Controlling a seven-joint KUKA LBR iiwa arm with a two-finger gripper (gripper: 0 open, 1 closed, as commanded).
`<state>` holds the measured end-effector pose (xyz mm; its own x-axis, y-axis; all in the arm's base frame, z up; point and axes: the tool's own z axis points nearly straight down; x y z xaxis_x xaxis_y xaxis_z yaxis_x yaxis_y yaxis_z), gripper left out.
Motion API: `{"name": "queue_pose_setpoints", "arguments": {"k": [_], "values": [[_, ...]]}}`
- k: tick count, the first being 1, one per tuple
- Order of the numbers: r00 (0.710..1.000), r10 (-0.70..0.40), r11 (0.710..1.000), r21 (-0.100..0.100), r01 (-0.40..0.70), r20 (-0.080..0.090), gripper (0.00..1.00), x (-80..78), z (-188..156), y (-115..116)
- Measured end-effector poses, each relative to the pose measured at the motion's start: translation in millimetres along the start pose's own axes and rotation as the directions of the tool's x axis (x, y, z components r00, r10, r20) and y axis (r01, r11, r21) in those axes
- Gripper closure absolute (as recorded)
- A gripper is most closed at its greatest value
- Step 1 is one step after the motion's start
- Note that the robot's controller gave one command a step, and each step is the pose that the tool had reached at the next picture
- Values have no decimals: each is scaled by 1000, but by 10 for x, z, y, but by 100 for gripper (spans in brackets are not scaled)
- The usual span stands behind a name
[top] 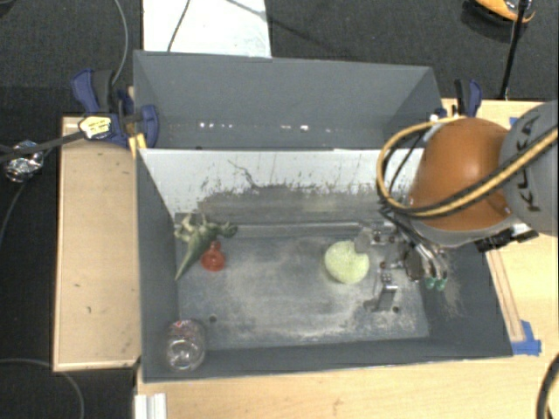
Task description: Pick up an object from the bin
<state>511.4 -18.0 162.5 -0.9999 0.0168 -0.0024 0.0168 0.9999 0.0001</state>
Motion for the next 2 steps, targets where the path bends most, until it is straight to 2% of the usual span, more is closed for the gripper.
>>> {"name": "queue_pose_setpoints", "arguments": {"k": [1,2], "values": [[1000,13,1000,0,-13,11,0,-275,305,-36],[992,128,992,-1,-128,-2,0,-330,701,-73]]}}
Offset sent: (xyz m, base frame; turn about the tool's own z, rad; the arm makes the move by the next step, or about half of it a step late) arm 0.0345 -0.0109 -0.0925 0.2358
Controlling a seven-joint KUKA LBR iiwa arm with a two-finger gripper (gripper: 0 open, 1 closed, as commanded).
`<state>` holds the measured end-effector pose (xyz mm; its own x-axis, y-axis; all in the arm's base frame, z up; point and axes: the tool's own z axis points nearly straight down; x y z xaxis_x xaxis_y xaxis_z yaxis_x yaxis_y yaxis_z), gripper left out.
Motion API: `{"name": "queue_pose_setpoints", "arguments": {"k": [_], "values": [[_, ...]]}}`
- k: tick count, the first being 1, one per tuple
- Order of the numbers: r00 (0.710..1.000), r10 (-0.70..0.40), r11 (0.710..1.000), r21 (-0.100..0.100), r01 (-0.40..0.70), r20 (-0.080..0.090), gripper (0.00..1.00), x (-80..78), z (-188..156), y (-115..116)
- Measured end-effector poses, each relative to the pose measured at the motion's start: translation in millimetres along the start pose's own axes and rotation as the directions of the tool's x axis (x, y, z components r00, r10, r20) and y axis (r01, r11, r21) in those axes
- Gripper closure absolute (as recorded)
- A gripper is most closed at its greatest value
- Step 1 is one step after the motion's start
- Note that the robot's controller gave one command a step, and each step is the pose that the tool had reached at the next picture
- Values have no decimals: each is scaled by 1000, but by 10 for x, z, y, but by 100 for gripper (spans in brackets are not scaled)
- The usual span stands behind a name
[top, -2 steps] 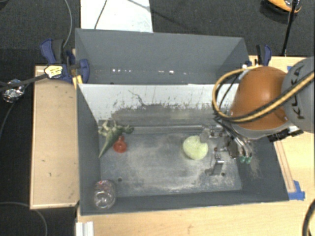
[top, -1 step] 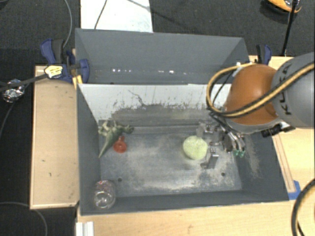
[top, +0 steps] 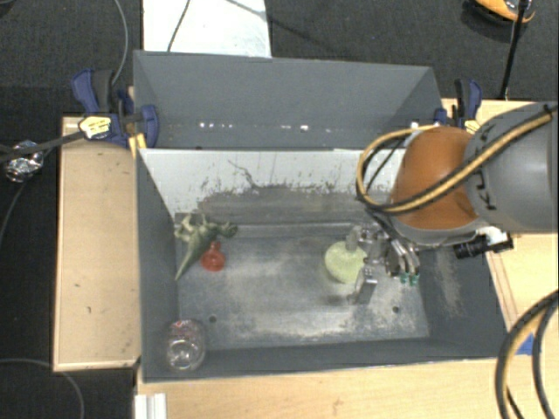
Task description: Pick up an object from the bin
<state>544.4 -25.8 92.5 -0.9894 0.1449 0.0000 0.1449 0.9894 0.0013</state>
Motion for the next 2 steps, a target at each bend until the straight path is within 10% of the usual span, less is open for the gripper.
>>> {"name": "queue_pose_setpoints", "arguments": {"k": [1,2], "values": [[995,-94,996,2,94,29,100,-234,179,201],[995,-94,996,2,94,30,100,-234,179,201]]}}
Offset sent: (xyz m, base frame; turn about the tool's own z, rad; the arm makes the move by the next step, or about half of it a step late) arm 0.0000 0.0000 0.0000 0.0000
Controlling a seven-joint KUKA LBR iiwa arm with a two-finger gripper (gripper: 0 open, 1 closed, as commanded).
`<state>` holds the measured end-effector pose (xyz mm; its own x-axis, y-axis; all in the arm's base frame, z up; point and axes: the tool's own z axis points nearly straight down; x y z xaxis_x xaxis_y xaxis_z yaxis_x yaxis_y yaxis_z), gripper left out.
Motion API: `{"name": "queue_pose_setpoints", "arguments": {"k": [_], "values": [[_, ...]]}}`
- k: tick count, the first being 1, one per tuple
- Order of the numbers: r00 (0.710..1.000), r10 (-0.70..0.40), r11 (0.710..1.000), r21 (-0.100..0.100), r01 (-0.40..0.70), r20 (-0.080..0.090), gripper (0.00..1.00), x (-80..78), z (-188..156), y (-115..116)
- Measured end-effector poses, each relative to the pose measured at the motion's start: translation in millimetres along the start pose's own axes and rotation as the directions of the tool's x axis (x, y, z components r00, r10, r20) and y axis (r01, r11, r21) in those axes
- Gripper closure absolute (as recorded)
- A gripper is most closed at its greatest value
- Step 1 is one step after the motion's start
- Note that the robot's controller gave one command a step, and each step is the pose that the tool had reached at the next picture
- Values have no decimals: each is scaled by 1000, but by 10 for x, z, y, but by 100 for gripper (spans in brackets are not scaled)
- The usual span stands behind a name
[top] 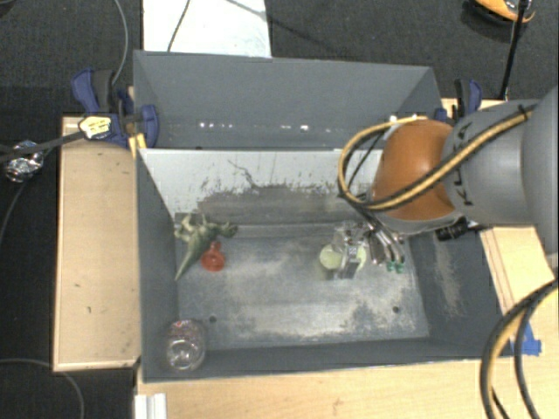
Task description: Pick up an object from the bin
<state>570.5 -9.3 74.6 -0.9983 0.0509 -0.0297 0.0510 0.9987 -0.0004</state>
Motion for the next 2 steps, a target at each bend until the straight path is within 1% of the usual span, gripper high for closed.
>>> {"name": "queue_pose_setpoints", "arguments": {"k": [1,2], "values": [[1000,-27,1000,-1,27,0,100,-63,10,-37],[999,-53,999,-3,53,9,100,-149,14,-166]]}}
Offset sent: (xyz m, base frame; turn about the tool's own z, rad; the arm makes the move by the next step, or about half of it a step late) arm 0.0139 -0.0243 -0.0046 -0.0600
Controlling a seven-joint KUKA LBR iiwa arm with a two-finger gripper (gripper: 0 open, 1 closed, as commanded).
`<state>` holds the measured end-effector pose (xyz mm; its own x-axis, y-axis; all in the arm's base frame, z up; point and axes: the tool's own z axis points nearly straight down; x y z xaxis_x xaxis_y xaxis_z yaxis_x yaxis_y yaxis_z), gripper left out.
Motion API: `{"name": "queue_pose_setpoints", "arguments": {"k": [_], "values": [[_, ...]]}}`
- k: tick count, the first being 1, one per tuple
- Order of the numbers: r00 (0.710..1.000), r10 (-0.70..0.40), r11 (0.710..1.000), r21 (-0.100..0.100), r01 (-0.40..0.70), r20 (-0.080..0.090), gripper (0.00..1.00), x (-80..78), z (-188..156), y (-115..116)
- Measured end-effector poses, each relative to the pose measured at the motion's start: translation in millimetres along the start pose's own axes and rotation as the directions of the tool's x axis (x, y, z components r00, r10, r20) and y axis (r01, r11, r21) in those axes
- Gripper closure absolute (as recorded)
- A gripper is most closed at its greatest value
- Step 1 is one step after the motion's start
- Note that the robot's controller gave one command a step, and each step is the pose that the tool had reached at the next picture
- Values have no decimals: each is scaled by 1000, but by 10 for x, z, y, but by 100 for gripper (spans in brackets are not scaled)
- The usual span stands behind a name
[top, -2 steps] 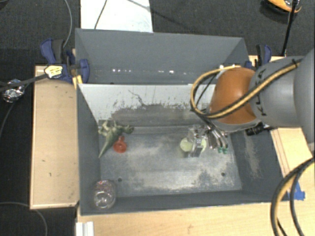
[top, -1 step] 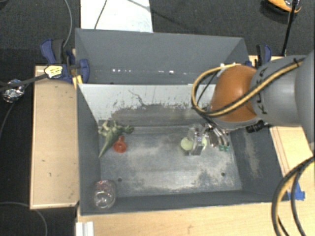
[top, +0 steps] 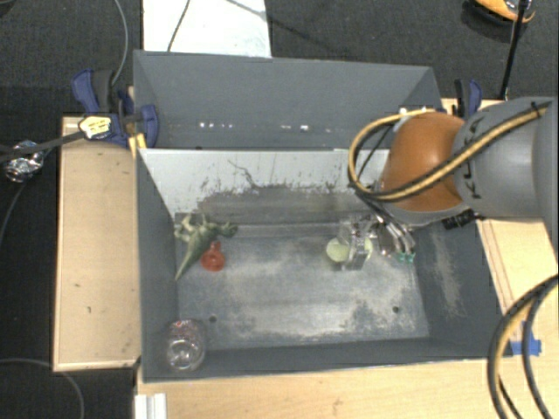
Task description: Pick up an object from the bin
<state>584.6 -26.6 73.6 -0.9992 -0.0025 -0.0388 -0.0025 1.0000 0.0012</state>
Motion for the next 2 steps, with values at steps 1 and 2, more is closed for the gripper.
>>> {"name": "queue_pose_setpoints", "arguments": {"k": [1,2], "values": [[1000,2,1000,1,-2,-1,100,-63,4,-72],[1000,-11,1000,1,11,-8,100,-18,-464,-96]]}}
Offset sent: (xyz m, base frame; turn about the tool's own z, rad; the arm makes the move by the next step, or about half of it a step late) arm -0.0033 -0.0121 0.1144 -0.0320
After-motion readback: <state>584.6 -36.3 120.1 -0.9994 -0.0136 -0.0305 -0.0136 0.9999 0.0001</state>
